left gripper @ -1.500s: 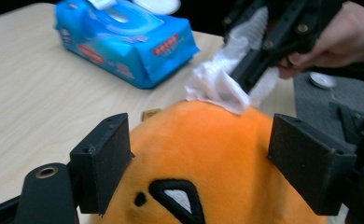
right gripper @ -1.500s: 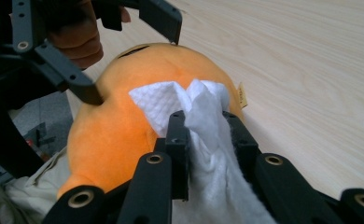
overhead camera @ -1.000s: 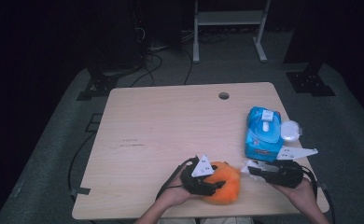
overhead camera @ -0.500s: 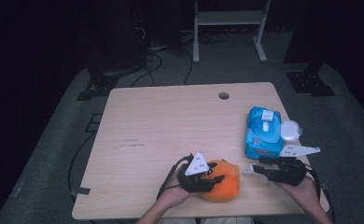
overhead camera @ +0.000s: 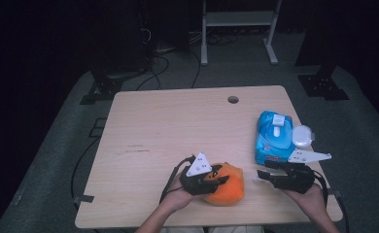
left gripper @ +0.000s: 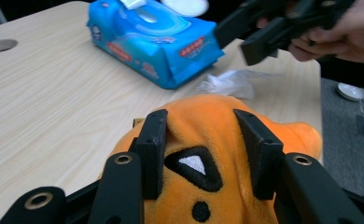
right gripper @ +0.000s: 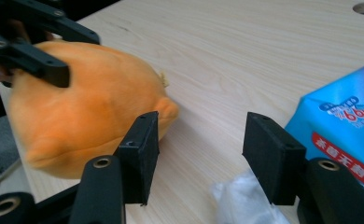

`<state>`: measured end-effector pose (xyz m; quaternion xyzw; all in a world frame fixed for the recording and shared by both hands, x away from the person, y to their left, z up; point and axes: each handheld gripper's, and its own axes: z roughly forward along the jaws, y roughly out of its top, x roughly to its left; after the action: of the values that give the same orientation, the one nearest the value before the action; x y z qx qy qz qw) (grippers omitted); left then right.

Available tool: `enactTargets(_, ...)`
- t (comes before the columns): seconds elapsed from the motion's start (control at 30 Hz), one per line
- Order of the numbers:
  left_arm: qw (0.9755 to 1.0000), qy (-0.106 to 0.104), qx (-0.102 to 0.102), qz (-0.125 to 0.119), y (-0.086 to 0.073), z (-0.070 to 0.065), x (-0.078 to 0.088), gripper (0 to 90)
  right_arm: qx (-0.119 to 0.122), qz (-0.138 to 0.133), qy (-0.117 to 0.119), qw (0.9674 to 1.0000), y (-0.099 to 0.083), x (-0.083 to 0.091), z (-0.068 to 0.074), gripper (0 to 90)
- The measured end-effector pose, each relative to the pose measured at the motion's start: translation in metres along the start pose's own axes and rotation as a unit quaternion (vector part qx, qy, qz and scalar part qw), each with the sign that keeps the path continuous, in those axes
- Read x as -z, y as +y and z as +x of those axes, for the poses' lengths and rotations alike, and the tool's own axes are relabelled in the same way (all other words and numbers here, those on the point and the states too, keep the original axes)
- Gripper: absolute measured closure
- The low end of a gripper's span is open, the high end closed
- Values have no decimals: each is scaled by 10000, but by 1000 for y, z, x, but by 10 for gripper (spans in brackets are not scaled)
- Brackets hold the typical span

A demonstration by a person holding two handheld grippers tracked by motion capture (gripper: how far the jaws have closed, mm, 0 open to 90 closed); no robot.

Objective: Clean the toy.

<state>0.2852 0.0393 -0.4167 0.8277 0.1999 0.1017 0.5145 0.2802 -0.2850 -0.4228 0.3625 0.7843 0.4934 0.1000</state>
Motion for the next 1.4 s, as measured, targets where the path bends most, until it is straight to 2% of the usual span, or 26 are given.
enactTargets(0.07, 9999, 82, 105, -29, 0, 6, 0, 577, -27, -45, 46, 10000, 1, 0, 0, 442)
enactTargets(0.23, 9992, 297, 218, -148, 5, 22, 4, 579, -137, -87, 75, 9998, 1, 0, -2, 441)
enactTargets(0.43, 9971, 639, 246, -340, 24, 47, 17, 575, -198, -106, 111, 9997, 0, -2, -5, 431)
enactTargets(0.53, 9961, 799, 180, -315, 28, 57, 21, 575, -202, -100, 144, 9996, 0, -4, -7, 423)
enactTargets(0.63, 9950, 893, 262, -352, 29, 69, 23, 574, -231, -73, 161, 9996, -1, -6, -8, 417)
enactTargets(0.87, 9941, 1030, 238, -249, 26, 83, 11, 573, -257, -44, 272, 9993, -1, -12, -9, 395)
enactTargets(0.97, 9927, 1152, 281, -203, 20, 90, 4, 570, -246, 4, 288, 9993, -2, -14, -10, 382)
enactTargets(1.1, 9923, 1168, 378, -152, 13, 95, -4, 564, -297, 61, 288, 9991, -3, -18, -11, 355)
enactTargets(1.27, 9945, 984, 359, 42, 5, 95, -10, 543, -392, 76, 359, 9986, -5, -19, -16, 344)
enactTargets(1.4, 9944, 949, 458, -7, 1, 97, -7, 512, -474, 66, 387, 9981, -5, -20, -19, 339)
